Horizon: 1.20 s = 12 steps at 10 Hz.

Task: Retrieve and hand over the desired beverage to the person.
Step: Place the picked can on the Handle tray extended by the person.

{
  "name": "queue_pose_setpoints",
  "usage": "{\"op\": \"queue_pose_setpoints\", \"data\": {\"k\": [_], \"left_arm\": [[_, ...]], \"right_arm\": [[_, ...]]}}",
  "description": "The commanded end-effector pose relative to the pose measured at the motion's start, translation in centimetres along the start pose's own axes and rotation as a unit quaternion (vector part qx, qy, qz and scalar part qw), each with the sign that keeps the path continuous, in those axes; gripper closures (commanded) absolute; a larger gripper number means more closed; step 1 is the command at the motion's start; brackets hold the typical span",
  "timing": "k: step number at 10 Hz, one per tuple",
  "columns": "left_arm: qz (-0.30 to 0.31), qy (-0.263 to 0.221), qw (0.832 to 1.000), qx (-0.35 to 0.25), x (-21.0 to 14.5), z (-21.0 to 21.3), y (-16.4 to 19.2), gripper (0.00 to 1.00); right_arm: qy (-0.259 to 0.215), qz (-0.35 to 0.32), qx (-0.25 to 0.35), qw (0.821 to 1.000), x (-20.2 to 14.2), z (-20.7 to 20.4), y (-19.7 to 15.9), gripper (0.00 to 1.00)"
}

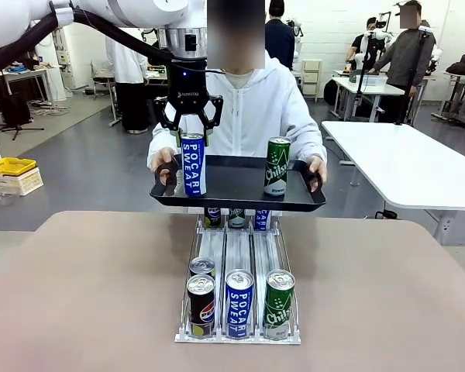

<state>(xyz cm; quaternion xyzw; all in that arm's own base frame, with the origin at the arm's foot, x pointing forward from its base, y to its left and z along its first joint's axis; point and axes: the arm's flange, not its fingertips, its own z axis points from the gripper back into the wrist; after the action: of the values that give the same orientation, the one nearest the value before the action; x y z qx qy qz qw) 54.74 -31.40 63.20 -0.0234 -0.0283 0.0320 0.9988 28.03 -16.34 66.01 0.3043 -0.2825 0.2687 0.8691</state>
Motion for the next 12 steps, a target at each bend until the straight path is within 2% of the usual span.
{"op": "queue_pose_setpoints", "data": {"k": [1, 3, 5, 8, 9, 10, 12], "left_arm": [[-0.005, -0.001, 1.0, -0.005, 0.0, 0.4, 0.1, 0.42], [-0.012, 0.006, 1.0, 0.001, 0.4, -0.2, -0.1, 0.42], [-0.03, 0.032, 0.999, 0.01, 1.3, -1.4, -0.8, 0.42], [-0.036, 0.032, 0.999, 0.014, 1.5, -1.8, -0.8, 0.42], [-0.038, 0.029, 0.999, 0.012, 1.5, -1.7, -0.8, 0.34], [-0.044, 0.028, 0.999, 0.01, 1.5, -1.7, -0.8, 0.0], [-0.048, 0.028, 0.998, 0.012, 1.4, -1.7, -0.7, 0.0]], "right_arm": [[-0.006, 0.009, 0.009, 1.0, 0.1, -0.1, -0.1, 0.0], [-0.006, 0.009, 0.009, 1.0, 0.1, -0.1, -0.1, 0.0], [-0.006, 0.009, 0.009, 1.0, 0.1, -0.1, -0.1, 0.0], [-0.006, 0.009, 0.009, 1.0, 0.1, -0.1, -0.1, 0.0], [-0.006, 0.009, 0.009, 1.0, 0.1, -0.1, -0.1, 0.0], [-0.006, 0.009, 0.009, 1.0, 0.1, -0.1, -0.1, 0.0], [-0.006, 0.009, 0.009, 1.0, 0.1, -0.1, -0.1, 0.0]]}}
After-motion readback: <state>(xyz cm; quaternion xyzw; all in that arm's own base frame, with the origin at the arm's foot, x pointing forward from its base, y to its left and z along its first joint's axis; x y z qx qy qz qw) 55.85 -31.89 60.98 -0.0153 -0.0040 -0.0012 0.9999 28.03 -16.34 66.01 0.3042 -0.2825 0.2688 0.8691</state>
